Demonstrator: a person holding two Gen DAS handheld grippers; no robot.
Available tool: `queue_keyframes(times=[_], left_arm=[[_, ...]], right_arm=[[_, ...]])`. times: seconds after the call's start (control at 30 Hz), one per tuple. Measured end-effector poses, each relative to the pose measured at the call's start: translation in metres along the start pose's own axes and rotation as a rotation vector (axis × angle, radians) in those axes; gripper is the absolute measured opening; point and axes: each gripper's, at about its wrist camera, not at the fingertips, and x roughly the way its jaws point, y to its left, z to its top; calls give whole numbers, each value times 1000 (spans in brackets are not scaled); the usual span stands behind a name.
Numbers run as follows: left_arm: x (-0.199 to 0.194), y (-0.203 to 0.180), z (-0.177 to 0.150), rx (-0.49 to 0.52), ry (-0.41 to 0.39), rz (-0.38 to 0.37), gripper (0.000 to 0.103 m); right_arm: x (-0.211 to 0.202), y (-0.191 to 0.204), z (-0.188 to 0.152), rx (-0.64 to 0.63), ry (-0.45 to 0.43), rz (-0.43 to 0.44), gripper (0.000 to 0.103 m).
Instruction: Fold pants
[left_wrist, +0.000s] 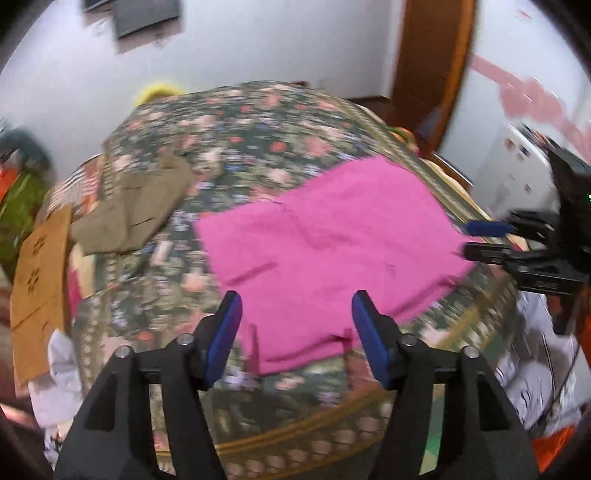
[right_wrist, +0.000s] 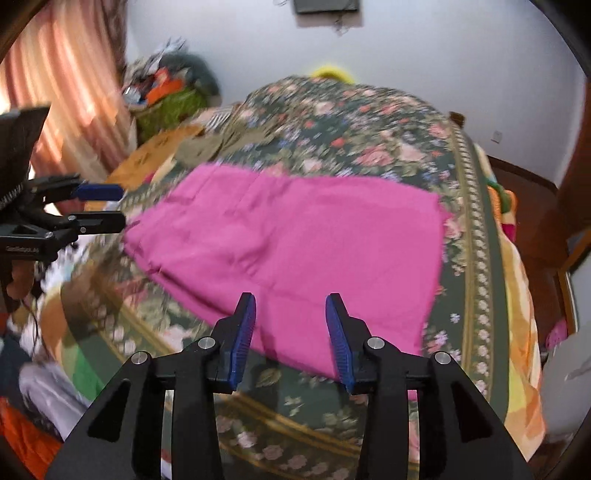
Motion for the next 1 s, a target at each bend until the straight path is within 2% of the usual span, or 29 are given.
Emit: queue_keyframes(times=[0.13,0.23,0.33,0.43,0.5,0.63,0.83,0.9,1.0], left_arm=[[17,22,0,-112,62,-39,63],[34,19,-8,-139,124,-71,63],[45,8,-18,-132,154,-67,62],[50,2,-25,-117,143,-16,53],[49,-2,-27,-87,122,25,45],[36,-13,-29,-20,73,104,32],[32,-14,-32,15,82,119,30],[39,-9,-37,-1,103,103,31],[42,0,-43,-43,93,72,36]], right_arm=[[-2,-19,2,100,-22,-30,36],[5,-26,-4,151,2,-31,36],[17,-25,-14,153,45,-32,36],[32,-24,-30,155,120,-29,36],[31,-24,-37,156,91,-25,36],[27,-30,-40,187,91,-6,36],[22,-35,-44,196,95,-26,33],[21,-40,-48,217,92,-28,33],[18,-47,-55,253,87,-31,33]])
